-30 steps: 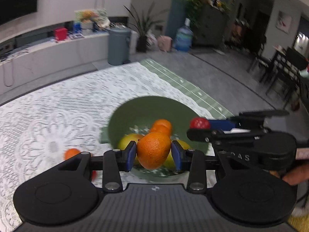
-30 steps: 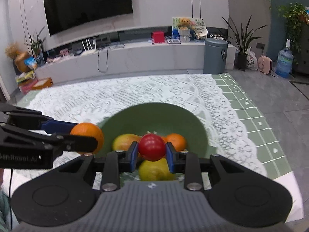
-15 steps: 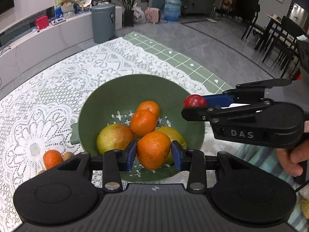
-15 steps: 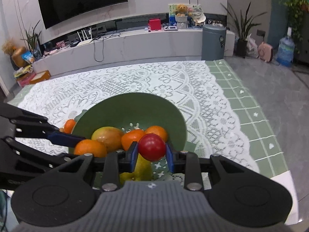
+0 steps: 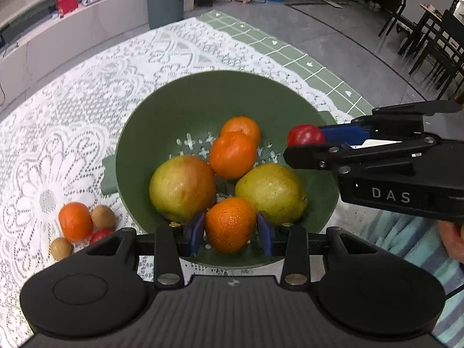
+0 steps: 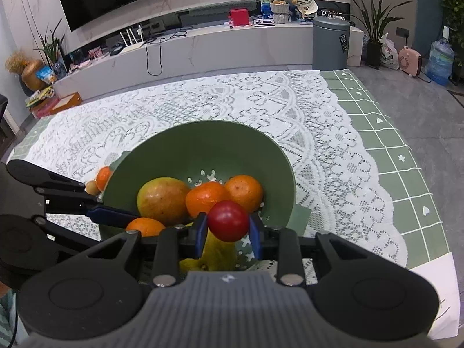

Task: Organize fruits
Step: 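Lower the orange into the colander and open the left gripper while the right gripper releases the tomato, then withdraw both grippers from the colander toward the remaining fruits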

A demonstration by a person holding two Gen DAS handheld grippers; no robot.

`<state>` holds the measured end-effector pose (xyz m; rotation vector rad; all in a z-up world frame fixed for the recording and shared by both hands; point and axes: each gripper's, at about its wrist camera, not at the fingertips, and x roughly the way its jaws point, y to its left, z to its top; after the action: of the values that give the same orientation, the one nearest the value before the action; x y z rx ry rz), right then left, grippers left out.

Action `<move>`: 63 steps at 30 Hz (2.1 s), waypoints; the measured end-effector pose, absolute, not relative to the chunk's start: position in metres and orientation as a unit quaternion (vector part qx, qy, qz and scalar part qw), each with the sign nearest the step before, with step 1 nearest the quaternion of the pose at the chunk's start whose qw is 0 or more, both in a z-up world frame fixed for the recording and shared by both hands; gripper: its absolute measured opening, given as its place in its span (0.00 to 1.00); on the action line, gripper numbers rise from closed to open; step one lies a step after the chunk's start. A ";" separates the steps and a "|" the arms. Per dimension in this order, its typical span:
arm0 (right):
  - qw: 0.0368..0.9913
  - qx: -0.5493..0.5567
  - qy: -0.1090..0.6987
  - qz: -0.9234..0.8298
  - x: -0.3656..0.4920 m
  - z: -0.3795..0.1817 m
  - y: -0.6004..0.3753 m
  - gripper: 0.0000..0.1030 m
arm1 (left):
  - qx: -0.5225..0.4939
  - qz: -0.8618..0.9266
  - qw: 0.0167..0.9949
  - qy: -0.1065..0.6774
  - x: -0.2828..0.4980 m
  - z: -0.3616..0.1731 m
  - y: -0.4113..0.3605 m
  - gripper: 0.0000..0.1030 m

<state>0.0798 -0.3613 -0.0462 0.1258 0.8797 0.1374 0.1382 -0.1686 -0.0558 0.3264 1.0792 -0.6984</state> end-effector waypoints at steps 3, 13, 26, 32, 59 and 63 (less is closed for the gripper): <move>0.899 0.048 0.432 0.060 0.083 -0.050 -0.358 0.27 | 0.159 -0.322 0.785 0.505 0.139 -0.059 -0.170 0.43; 0.888 0.049 0.454 0.048 0.097 -0.058 -0.358 0.27 | 0.189 -0.322 0.776 0.508 0.139 -0.063 -0.178 0.43; 0.892 0.051 0.447 0.042 0.087 -0.057 -0.358 0.26 | 0.208 -0.314 0.774 0.509 0.141 -0.064 -0.179 0.44; 0.893 0.048 0.445 0.042 0.084 -0.056 -0.357 0.26 | 0.212 -0.318 0.779 0.497 0.135 -0.058 -0.176 0.53; 0.944 0.051 0.325 0.025 0.057 -0.030 -0.354 0.55 | 0.161 -0.303 0.844 0.411 0.110 -0.012 -0.134 0.60; 0.952 0.050 0.300 0.013 0.048 -0.025 -0.346 0.57 | 0.124 -0.283 0.864 0.398 0.106 -0.005 -0.113 0.60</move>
<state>0.0481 -0.3465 -0.0254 0.1017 0.6105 0.0271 0.1060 -0.1134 -0.0050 0.2608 0.8350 -0.5929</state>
